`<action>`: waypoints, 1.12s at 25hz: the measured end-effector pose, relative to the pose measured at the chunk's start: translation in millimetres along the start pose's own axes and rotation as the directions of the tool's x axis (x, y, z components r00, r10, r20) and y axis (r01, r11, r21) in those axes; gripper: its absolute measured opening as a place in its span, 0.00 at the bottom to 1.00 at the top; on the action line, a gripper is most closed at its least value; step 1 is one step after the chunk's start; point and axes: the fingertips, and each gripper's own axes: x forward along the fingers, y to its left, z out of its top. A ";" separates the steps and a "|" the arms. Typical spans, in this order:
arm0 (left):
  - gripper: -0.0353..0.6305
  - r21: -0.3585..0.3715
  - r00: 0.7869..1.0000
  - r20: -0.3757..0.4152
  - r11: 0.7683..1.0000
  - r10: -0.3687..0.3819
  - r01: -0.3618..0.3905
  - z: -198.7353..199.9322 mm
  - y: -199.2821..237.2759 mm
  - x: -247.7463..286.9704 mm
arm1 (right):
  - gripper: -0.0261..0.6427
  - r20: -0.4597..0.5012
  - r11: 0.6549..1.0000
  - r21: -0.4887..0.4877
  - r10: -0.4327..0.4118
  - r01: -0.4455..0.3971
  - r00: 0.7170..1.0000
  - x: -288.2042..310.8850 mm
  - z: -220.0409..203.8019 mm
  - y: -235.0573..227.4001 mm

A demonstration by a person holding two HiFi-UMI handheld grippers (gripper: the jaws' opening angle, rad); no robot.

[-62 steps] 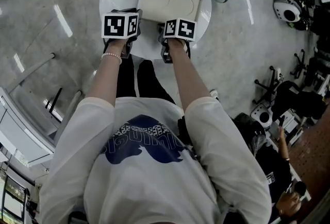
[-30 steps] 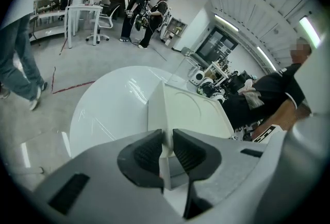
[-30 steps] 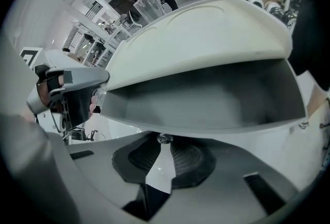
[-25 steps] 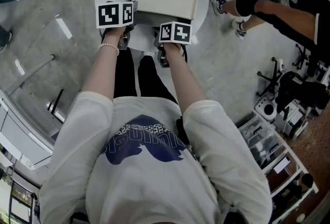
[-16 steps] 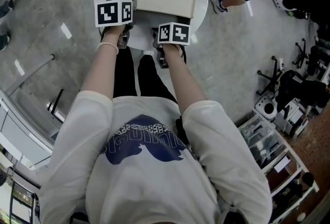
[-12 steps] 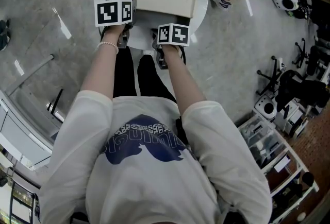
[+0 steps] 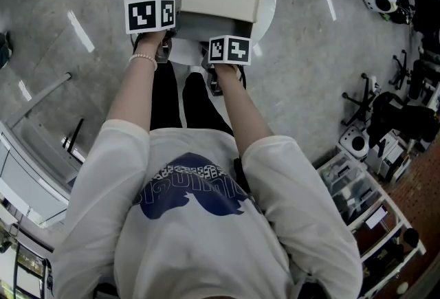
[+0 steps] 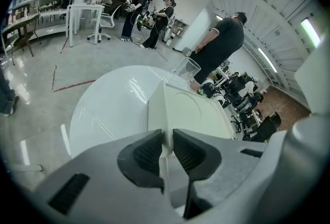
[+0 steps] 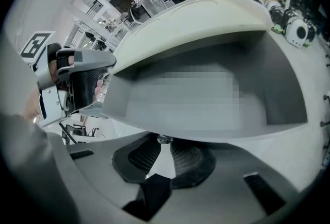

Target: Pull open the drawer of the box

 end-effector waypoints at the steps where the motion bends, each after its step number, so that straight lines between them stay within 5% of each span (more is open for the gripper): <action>1: 0.16 -0.001 1.000 0.000 1.000 0.000 0.000 -0.1 0.2 0.4 | 0.12 -0.002 1.000 0.000 0.001 -0.001 1.000 0.3 -1.5 0.0; 28: 0.16 -0.017 1.000 0.005 1.000 -0.005 0.005 -1.4 1.9 2.9 | 0.12 -0.049 1.000 -0.018 0.020 -0.021 0.999 6.5 -40.5 1.4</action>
